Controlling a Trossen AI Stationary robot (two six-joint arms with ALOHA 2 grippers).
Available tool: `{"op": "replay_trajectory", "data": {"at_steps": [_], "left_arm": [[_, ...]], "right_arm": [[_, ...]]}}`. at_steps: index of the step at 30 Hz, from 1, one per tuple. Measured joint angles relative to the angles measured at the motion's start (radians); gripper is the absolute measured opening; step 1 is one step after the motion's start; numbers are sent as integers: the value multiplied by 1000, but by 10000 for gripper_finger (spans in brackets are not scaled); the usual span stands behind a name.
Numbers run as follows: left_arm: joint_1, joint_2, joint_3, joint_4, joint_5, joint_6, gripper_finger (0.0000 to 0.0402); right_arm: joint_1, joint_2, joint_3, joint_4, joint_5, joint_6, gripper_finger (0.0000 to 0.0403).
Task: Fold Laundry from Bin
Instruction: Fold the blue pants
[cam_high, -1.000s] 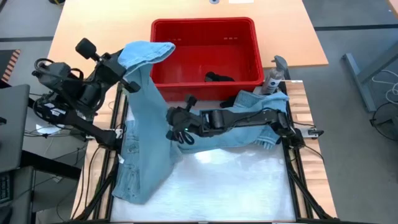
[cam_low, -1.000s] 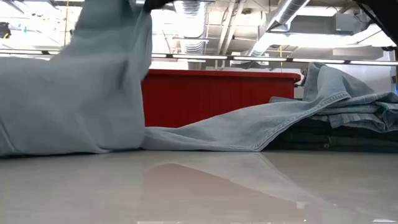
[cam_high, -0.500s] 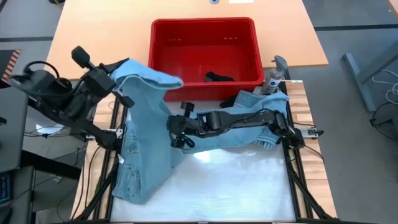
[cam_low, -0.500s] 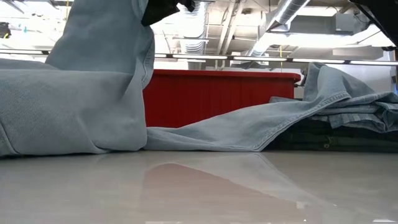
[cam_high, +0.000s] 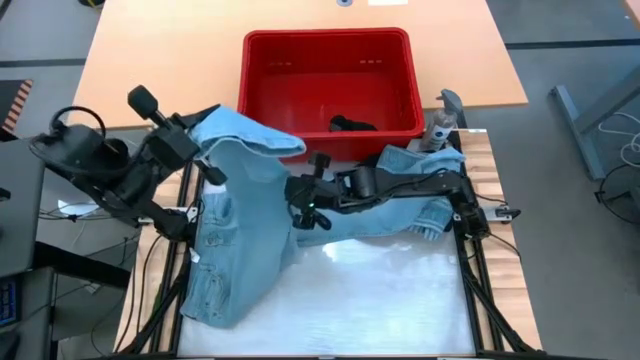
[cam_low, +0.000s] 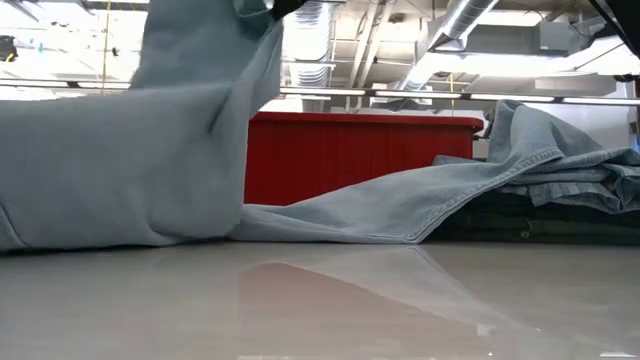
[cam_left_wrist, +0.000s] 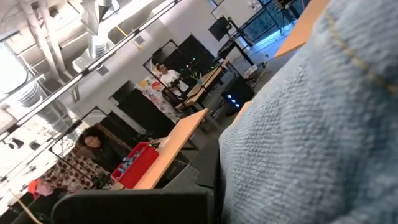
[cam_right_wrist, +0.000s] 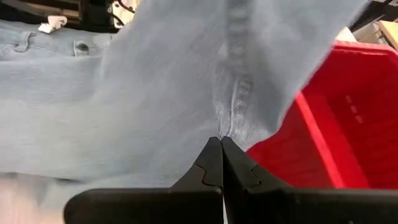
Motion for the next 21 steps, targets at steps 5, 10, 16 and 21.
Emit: {"op": "replay_trajectory", "data": {"at_steps": [5, 10, 16, 21], "left_arm": [[-12, 29, 1, 2, -7, -10, 0], [-47, 69, 1, -4, -23, -34, 0], [-117, 99, 15, 0, -60, -75, 0], [-183, 136, 64, 98, -92, -127, 0]], "right_arm": [[-6, -38, 0, -43, -21, -22, 16], [-10, -31, 0, -47, -117, -27, 16], [-9, -31, -40, -73, -151, -51, 16], [-15, -34, -40, -147, -152, -100, 16]]}}
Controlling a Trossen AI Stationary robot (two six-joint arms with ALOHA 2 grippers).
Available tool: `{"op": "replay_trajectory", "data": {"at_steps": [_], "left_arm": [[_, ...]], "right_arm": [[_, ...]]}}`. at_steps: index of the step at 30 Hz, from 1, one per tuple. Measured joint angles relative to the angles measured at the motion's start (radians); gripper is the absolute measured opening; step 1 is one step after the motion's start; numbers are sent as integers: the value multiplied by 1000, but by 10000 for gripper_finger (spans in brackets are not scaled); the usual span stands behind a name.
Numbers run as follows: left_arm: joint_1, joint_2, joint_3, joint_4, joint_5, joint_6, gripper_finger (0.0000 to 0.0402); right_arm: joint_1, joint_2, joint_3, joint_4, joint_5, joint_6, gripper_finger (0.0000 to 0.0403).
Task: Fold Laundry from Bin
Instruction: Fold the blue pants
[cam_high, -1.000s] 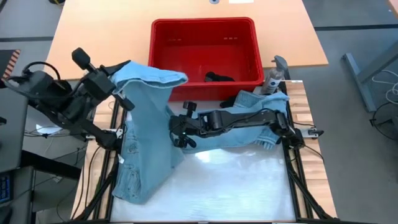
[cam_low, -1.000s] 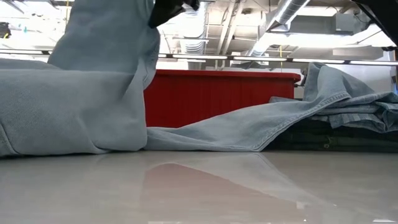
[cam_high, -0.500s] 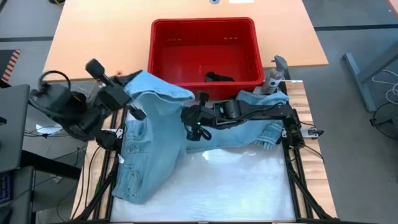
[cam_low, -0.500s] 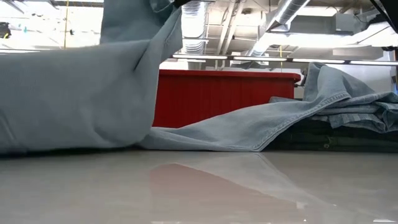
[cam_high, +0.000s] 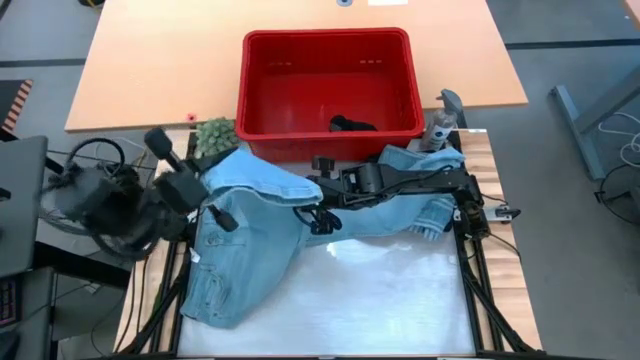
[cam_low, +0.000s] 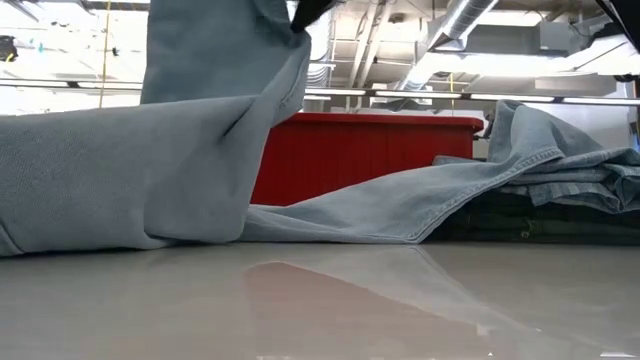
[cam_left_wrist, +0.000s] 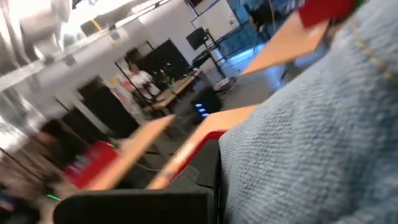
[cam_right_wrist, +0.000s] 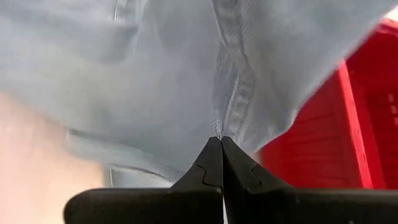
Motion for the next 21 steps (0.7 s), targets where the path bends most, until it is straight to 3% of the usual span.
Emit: {"op": "replay_trajectory", "data": {"at_steps": [5, 9, 16, 21], "left_arm": [[-55, 9, 17, 166, -46, -82, 0], [-86, 10, 16, 201, -43, -291, 0], [-155, 10, 16, 199, -40, -653, 0], [-195, 26, 13, 194, -38, -870, 0]], "right_arm": [[-25, -10, 1, -29, -4, -68, 16], [-50, -41, 1, -30, -37, -132, 16], [-94, -85, 1, -26, -191, -207, 16], [-102, -97, 1, -32, -359, -289, 16]]}}
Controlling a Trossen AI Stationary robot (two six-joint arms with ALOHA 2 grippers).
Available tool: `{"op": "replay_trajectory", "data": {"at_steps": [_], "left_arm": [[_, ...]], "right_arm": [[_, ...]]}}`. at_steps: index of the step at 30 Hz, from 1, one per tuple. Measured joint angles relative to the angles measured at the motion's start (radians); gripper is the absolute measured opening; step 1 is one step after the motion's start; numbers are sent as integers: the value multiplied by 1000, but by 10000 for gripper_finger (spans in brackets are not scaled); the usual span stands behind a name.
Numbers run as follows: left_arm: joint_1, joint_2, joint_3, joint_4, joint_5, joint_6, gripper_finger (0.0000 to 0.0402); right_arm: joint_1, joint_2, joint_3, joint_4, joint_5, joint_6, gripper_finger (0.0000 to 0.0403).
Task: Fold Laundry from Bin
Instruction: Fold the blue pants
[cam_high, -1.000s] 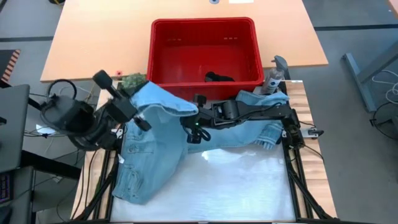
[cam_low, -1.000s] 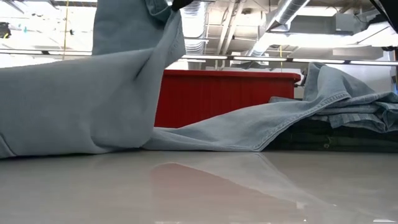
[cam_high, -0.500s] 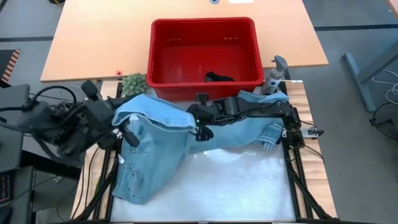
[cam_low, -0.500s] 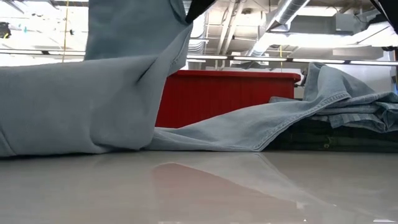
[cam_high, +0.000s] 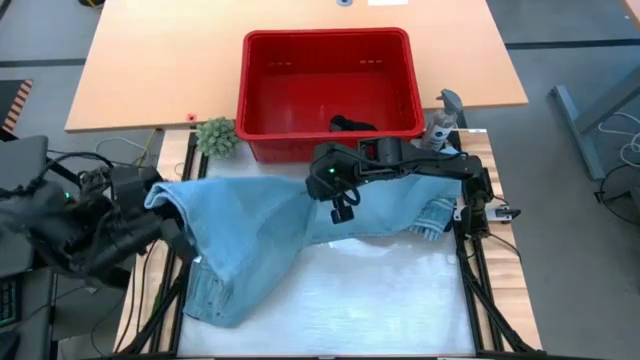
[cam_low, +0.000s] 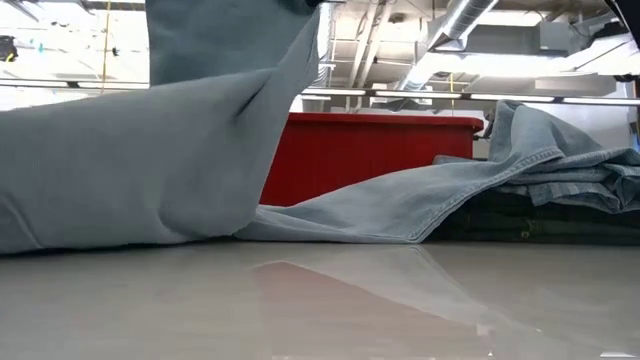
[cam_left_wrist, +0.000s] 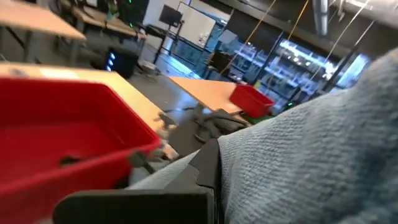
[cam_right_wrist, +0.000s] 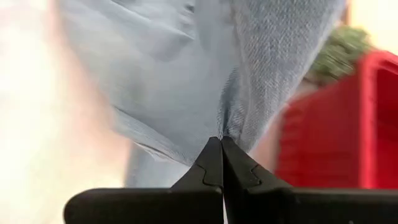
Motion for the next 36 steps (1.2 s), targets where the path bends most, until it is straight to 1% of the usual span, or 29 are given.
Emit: {"op": "replay_trajectory", "data": {"at_steps": [5, 7, 9, 11, 14, 16, 19, 21, 25, 27, 28, 33, 36], "left_arm": [[-7, 53, -1, -1, 4, -198, 0], [-5, 76, -2, -2, 42, -298, 0], [7, 97, -2, -4, 131, -393, 0], [28, 119, -2, -3, 249, -491, 0], [65, 153, -2, 2, 405, -586, 0], [96, 177, -2, 5, 469, -626, 0], [152, 204, -3, 0, 553, -709, 0], [196, 205, -3, -7, 653, -771, 0], [295, 213, -1, 19, 892, -950, 0], [327, 227, -1, 18, 978, -1000, 0], [345, 237, -1, 22, 1007, -1022, 0], [403, 286, -2, 28, 1064, -1170, 0], [428, 323, -2, 35, 1085, -1281, 0]], "right_arm": [[-6, 0, 0, -4, -143, -23, 16], [-6, 0, 0, -8, -171, -32, 16], [-6, 0, 0, -32, -190, -54, 16], [-11, -8, 0, -69, -203, -77, 16], [-18, -14, 0, -83, -285, -81, 16], [-19, -14, 0, -85, -343, -82, 16], [-19, -8, -15, -67, -379, -124, 16], [-23, -6, -22, -76, -410, -160, 16], [-49, -4, -23, -132, -584, -190, 16], [-61, -4, -23, -154, -635, -188, 16], [-66, -4, -23, -170, -637, -189, 16], [-87, -4, -23, -262, -637, -209, 16], [-95, -4, -41, -261, -661, -208, 16]]}}
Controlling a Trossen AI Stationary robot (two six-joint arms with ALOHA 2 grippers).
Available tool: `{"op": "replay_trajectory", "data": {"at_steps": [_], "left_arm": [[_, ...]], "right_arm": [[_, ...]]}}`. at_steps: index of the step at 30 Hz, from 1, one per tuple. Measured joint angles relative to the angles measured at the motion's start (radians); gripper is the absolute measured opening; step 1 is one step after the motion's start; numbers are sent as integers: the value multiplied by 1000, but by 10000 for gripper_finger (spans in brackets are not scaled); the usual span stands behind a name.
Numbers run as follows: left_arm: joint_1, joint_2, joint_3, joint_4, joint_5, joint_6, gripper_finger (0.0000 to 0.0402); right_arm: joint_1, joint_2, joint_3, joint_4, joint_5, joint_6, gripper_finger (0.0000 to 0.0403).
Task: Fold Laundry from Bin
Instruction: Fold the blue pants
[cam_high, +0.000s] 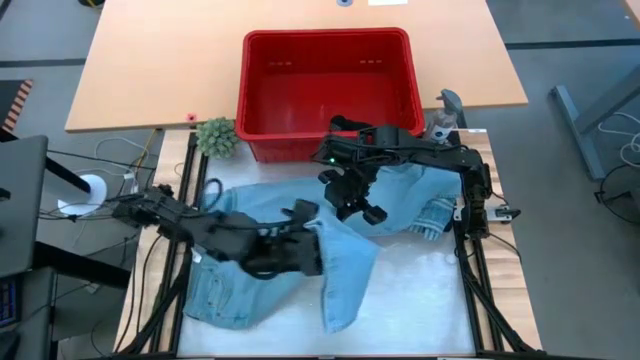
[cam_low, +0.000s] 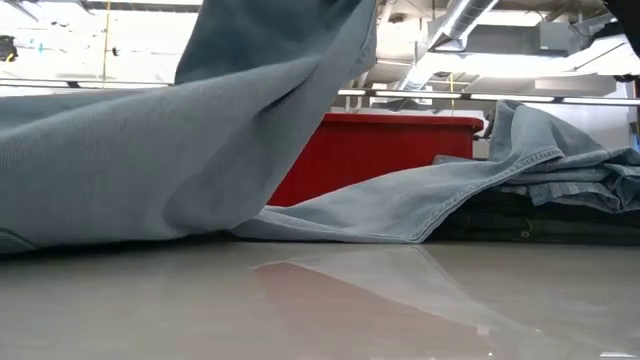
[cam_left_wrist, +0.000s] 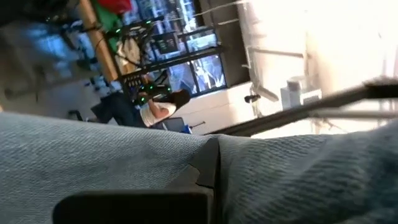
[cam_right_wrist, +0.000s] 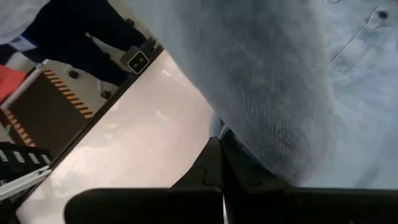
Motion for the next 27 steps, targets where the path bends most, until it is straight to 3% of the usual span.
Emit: {"op": "replay_trajectory", "data": {"at_steps": [4, 8, 13, 18, 27], "left_arm": [[8, 48, -2, 80, 27, -48, 0], [11, 42, -1, 163, 53, 26, 0], [3, 28, 0, 225, 10, 171, 0], [1, 19, 0, 229, -3, 213, 0], [4, 17, 0, 226, -13, 258, 0]], "right_arm": [[-2, 1, -5, -9, -5, 3, 30], [7, -1, -5, -11, -13, 8, 34], [4, -3, -5, -49, -10, 37, 39], [3, -24, -5, -63, -5, 87, 54], [6, -57, -4, -112, -20, 144, 147]]}}
